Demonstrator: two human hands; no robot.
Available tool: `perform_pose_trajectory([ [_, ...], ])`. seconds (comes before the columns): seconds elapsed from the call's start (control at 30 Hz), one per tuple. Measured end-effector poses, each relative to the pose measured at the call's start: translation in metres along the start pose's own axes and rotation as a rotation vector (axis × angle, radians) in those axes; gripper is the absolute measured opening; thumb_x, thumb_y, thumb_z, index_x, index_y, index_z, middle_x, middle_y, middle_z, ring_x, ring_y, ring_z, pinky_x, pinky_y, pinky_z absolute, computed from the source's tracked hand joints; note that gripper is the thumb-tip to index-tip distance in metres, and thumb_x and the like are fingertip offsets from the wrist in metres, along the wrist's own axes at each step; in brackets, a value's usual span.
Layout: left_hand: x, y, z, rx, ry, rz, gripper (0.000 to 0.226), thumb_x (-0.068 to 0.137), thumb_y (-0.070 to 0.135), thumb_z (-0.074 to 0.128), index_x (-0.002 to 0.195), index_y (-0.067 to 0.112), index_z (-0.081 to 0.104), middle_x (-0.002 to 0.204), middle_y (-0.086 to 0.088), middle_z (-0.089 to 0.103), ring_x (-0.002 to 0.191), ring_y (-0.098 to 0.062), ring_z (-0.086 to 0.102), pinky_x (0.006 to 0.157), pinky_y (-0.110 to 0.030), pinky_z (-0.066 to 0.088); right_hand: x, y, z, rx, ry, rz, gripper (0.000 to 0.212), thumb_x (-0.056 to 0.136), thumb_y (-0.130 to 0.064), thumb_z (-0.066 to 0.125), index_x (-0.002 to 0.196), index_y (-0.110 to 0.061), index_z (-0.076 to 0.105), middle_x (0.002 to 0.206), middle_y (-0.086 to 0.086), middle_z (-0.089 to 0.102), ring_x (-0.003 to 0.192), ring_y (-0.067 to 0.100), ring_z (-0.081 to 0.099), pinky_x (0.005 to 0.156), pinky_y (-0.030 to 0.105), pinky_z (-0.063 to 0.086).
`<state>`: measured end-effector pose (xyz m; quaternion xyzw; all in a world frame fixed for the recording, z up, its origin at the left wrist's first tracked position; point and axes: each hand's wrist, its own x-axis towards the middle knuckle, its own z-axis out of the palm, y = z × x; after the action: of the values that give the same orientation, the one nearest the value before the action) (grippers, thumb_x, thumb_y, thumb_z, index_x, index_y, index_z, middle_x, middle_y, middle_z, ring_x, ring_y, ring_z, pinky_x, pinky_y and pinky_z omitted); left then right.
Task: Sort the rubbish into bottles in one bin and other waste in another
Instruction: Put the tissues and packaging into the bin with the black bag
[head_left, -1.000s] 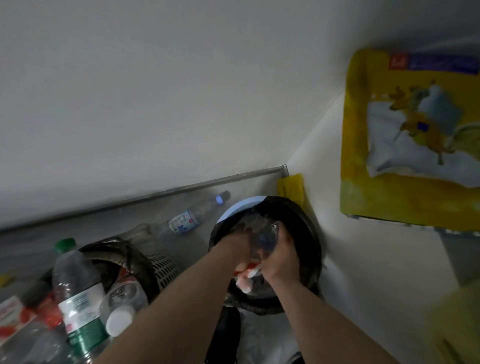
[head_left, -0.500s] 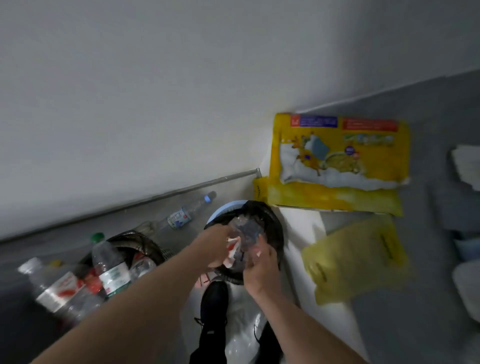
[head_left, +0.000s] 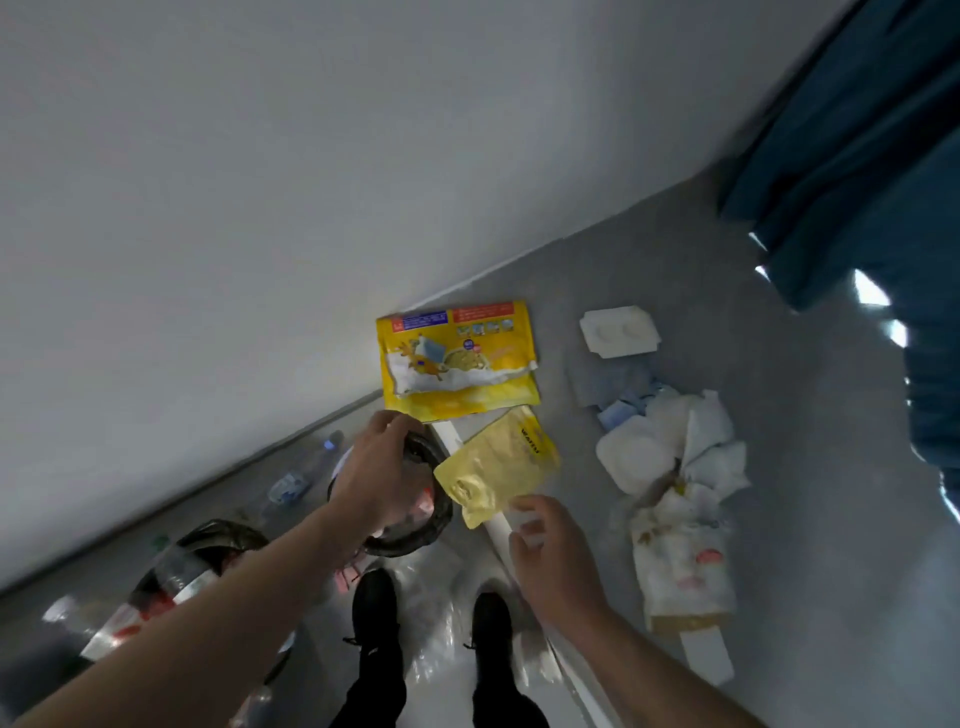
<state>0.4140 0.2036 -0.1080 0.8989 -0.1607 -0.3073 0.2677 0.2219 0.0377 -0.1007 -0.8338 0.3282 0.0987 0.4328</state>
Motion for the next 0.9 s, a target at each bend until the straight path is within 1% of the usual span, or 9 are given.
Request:
perform_pose_trajectory([
  [0.2, 0.018, 0.021, 0.077, -0.017, -0.11, -0.32, 0.094, 0.066, 0.053, 0.083, 0.14, 0.016, 0.04, 0.141, -0.011, 0.045, 0.13, -0.036, 0.047, 0.101, -0.049, 0.047, -0.005, 0.091, -0.076, -0.169, 0.459, 0.095, 0.055, 0.07, -0.008, 0.083, 0.119, -0.02, 0.06, 0.115, -0.004, 0.056, 0.104, 0.021, 0.055, 0.087, 0.029, 0.043],
  [0.3, 0.027, 0.03, 0.109, -0.058, -0.087, -0.364, 0.099, 0.067, 0.055, 0.086, 0.142, 0.012, 0.036, 0.137, -0.011, 0.051, 0.128, -0.035, 0.051, 0.098, -0.046, 0.048, -0.014, 0.136, -0.097, -0.289, 0.529, 0.235, 0.073, 0.062, -0.019, 0.089, 0.127, -0.015, 0.056, 0.129, 0.011, 0.055, 0.115, 0.035, 0.052, 0.094, 0.043, 0.044],
  [0.4, 0.029, 0.036, 0.129, -0.031, -0.043, -0.425, 0.078, 0.078, 0.047, 0.08, 0.133, 0.007, 0.042, 0.126, -0.014, 0.062, 0.116, -0.038, 0.06, 0.086, -0.041, 0.049, -0.019, 0.176, -0.105, -0.304, 0.467, 0.4, 0.1, 0.057, -0.035, 0.093, 0.141, -0.012, 0.044, 0.141, 0.016, 0.047, 0.124, 0.041, 0.048, 0.098, 0.05, 0.046],
  [0.5, 0.021, 0.049, 0.134, 0.017, -0.012, -0.381, 0.022, 0.087, 0.036, 0.065, 0.092, 0.015, 0.06, 0.093, -0.006, 0.07, 0.09, -0.034, 0.065, 0.076, -0.038, 0.053, -0.009, 0.197, -0.114, -0.153, 0.378, 0.561, 0.114, 0.057, -0.043, 0.093, 0.149, -0.017, 0.032, 0.146, 0.014, 0.044, 0.128, 0.039, 0.048, 0.101, 0.049, 0.045],
  [0.53, 0.014, 0.056, 0.137, -0.004, 0.01, -0.356, 0.02, 0.089, 0.033, 0.06, 0.078, 0.016, 0.06, 0.08, -0.003, 0.069, 0.08, -0.032, 0.065, 0.071, -0.038, 0.053, -0.006, 0.2, -0.117, -0.093, 0.36, 0.594, 0.114, 0.057, -0.043, 0.093, 0.15, -0.018, 0.03, 0.143, 0.014, 0.047, 0.125, 0.039, 0.051, 0.1, 0.048, 0.046],
  [0.63, -0.014, 0.077, 0.139, -0.047, 0.093, -0.257, 0.026, 0.089, 0.03, 0.056, 0.065, 0.022, 0.058, 0.06, 0.002, 0.061, 0.063, -0.024, 0.061, 0.06, -0.032, 0.048, -0.004, 0.214, -0.125, 0.037, 0.323, 0.62, 0.104, 0.053, -0.035, 0.094, 0.139, -0.024, 0.037, 0.117, 0.004, 0.065, 0.104, 0.033, 0.065, 0.087, 0.044, 0.054],
  [0.7, -0.036, 0.088, 0.138, -0.05, 0.115, -0.161, 0.021, 0.092, 0.03, 0.061, 0.071, 0.03, 0.06, 0.067, 0.008, 0.064, 0.067, -0.018, 0.063, 0.063, -0.032, 0.049, -0.009, 0.22, -0.136, 0.12, 0.288, 0.621, 0.084, 0.054, -0.028, 0.095, 0.124, -0.024, 0.049, 0.098, -0.004, 0.066, 0.09, 0.027, 0.067, 0.078, 0.04, 0.056],
  [0.83, -0.069, 0.108, 0.128, -0.123, 0.194, -0.076, 0.007, 0.093, 0.02, 0.068, 0.09, 0.026, 0.068, 0.081, 0.011, 0.068, 0.077, -0.017, 0.065, 0.072, -0.039, 0.054, -0.029, 0.225, -0.162, 0.192, 0.248, 0.544, 0.026, 0.07, -0.025, 0.087, 0.088, -0.021, 0.069, 0.083, -0.006, 0.071, 0.078, 0.02, 0.069, 0.065, 0.035, 0.055],
  [0.9, -0.076, 0.117, 0.124, -0.205, 0.173, -0.101, 0.01, 0.093, 0.019, 0.068, 0.089, 0.028, 0.067, 0.081, 0.011, 0.068, 0.078, -0.018, 0.066, 0.072, -0.044, 0.057, -0.036, 0.226, -0.175, 0.214, 0.305, 0.469, 0.019, 0.077, -0.032, 0.084, 0.078, -0.021, 0.07, 0.075, -0.007, 0.071, 0.072, 0.018, 0.069, 0.063, 0.04, 0.057],
])
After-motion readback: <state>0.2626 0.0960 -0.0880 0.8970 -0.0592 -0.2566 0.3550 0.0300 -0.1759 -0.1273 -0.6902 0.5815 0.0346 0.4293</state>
